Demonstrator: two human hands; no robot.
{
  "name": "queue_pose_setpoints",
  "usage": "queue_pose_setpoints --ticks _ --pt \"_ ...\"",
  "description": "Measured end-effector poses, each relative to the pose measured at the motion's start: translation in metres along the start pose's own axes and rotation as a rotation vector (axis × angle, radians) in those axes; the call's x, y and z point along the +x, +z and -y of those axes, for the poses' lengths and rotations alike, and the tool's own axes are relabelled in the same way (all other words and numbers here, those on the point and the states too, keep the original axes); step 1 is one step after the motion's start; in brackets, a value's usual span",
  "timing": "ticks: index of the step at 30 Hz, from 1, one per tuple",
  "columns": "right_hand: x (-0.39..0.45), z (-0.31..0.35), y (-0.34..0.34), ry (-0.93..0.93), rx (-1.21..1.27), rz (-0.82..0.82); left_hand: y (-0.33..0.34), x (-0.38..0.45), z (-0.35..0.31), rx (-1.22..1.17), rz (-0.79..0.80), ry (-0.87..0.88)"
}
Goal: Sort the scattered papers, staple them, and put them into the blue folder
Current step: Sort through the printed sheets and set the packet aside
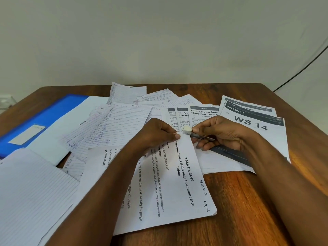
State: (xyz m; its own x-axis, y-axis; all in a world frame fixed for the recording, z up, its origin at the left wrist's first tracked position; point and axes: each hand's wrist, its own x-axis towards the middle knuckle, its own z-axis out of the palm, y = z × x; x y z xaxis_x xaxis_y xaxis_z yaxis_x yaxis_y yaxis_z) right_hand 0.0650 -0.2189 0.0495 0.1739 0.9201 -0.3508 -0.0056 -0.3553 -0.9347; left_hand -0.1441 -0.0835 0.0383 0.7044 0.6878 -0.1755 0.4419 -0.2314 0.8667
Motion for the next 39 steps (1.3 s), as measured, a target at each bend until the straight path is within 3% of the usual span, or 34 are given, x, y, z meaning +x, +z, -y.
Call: queue_pose_setpoints --ticks 6,18,23,31,39 --pt "-0.008 -0.001 -0.006 -0.040 -0.172 -0.048 0.005 0.003 0.005 -0.004 -0.014 0.004" --pt "-0.033 -0.016 0.007 -0.221 -0.556 -0.428 0.014 0.000 0.008 -0.015 -0.068 0.038" --pt "-0.056 -0.020 0.008 -0.263 -0.607 -0.576 0.021 -0.001 0.010 0.051 -0.110 0.083" --pt "-0.108 -0.046 -0.059 -0.047 -0.797 -0.897 0.020 0.001 0.012 0.039 -0.100 0.113" --pt "-0.156 -0.075 -0.132 0.170 -0.812 -1.176 0.020 -0.001 0.013 -0.021 -0.074 0.126"
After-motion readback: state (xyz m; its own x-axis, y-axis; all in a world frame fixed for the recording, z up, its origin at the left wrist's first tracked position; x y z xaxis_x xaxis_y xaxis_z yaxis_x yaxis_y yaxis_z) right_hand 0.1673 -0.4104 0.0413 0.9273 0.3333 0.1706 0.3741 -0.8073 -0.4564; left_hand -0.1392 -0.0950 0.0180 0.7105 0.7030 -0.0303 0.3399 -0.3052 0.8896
